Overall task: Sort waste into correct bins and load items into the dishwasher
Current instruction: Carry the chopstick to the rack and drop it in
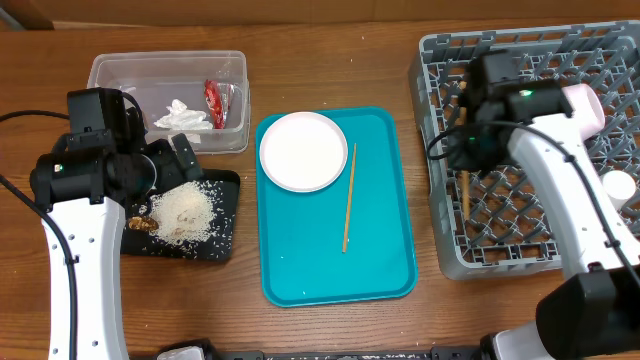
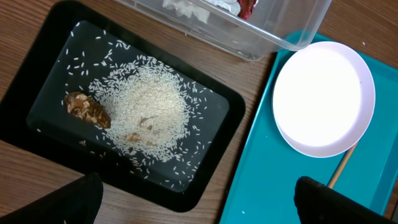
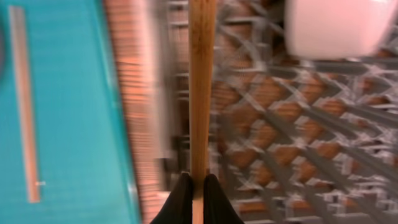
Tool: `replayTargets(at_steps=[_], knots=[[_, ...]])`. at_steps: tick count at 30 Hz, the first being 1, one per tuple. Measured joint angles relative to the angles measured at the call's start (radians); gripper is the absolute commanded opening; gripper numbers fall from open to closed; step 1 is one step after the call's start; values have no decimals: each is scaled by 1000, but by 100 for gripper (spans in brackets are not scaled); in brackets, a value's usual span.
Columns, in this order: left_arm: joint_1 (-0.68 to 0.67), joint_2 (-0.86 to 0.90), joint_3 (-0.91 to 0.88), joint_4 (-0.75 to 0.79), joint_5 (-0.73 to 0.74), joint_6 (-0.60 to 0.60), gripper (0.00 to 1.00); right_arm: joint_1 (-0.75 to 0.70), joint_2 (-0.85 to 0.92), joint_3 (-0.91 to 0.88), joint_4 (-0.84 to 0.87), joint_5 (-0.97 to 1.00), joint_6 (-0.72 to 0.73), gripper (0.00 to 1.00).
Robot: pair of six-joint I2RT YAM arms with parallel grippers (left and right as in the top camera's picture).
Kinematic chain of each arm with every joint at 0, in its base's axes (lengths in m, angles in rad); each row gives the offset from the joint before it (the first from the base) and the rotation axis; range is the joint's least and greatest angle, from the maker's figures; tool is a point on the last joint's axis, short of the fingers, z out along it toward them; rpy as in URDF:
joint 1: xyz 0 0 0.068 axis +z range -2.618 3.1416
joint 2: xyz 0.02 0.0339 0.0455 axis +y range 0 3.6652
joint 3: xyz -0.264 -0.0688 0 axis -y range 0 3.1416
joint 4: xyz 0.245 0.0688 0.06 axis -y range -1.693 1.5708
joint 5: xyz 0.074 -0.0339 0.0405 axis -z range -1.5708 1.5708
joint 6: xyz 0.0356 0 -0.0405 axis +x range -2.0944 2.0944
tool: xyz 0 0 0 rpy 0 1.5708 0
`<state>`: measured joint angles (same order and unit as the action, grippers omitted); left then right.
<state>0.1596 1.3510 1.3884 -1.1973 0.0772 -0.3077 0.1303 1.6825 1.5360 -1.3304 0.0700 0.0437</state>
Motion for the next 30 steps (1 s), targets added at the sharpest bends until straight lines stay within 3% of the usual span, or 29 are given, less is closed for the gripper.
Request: replayTargets(at_steps=[6, 15, 19, 30], knots=[[0, 0, 0, 0, 0, 0, 100, -45, 28, -28, 18, -3, -101, 4], [0, 0, 0, 0, 0, 0, 100, -44, 95, -60, 64, -44, -142, 5], [0, 0, 0, 0, 0, 0, 100, -44, 109, -61, 83, -46, -146, 32], [0, 0, 0, 0, 0, 0, 100, -42, 108, -17, 48, -82, -133, 37]])
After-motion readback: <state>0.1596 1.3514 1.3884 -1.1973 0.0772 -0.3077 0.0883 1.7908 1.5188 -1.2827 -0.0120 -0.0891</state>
